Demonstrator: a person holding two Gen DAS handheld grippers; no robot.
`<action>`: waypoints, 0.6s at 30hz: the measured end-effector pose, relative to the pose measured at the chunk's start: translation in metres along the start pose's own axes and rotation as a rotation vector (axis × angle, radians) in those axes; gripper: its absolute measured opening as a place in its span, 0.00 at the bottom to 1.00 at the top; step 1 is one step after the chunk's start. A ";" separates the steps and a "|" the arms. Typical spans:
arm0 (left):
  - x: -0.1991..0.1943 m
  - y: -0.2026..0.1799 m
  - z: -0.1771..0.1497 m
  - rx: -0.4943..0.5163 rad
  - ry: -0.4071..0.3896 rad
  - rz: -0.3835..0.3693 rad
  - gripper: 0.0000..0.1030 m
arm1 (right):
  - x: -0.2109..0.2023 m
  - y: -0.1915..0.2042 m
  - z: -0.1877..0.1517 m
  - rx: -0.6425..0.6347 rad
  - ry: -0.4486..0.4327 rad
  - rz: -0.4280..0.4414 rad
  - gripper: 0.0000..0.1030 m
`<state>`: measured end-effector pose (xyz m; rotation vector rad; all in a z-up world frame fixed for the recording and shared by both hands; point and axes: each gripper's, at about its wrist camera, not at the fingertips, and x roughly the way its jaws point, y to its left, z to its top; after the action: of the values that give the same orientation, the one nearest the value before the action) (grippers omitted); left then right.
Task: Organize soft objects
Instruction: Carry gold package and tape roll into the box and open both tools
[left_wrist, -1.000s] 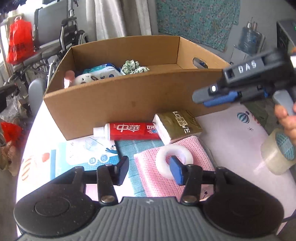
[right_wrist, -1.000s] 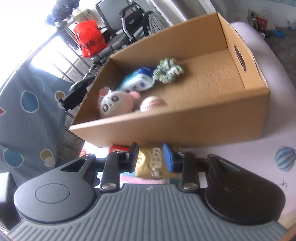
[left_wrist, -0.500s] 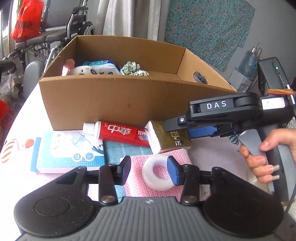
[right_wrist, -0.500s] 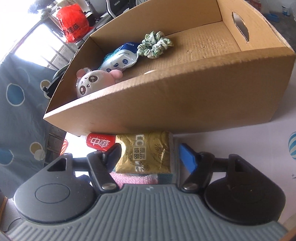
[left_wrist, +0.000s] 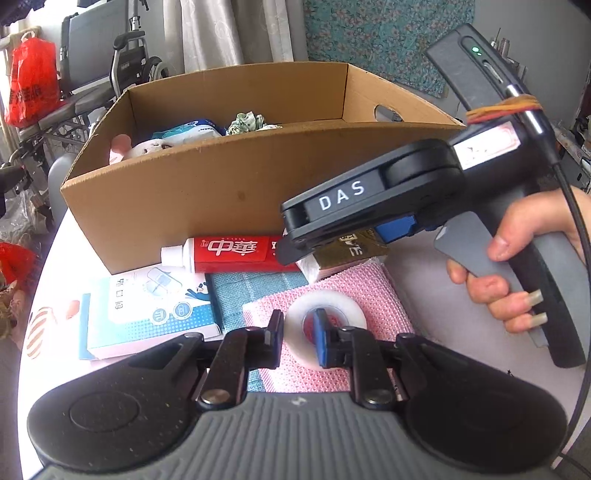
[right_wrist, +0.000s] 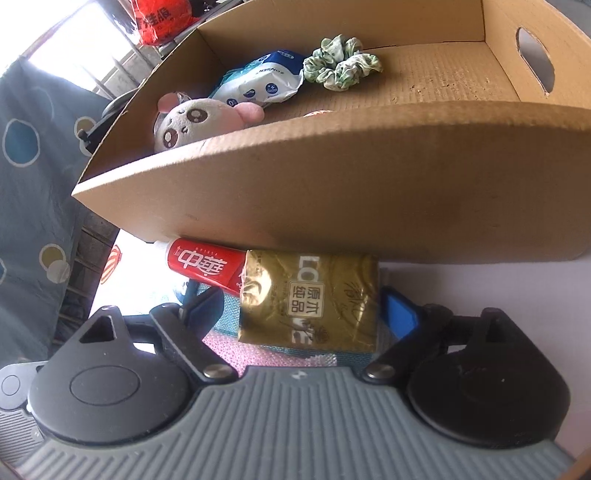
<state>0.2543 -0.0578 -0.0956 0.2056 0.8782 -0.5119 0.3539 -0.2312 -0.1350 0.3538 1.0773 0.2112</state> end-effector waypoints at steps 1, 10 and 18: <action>-0.001 -0.002 0.000 0.010 -0.002 0.009 0.17 | 0.001 0.003 0.000 -0.015 -0.005 -0.014 0.87; -0.016 0.000 -0.006 0.009 -0.016 0.033 0.16 | -0.025 -0.013 -0.018 0.034 -0.172 -0.035 0.68; -0.036 0.004 -0.004 0.042 -0.069 0.047 0.16 | -0.095 -0.009 -0.037 -0.038 -0.302 0.071 0.69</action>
<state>0.2348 -0.0406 -0.0705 0.2448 0.7945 -0.4912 0.2767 -0.2654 -0.0764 0.3765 0.7626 0.2330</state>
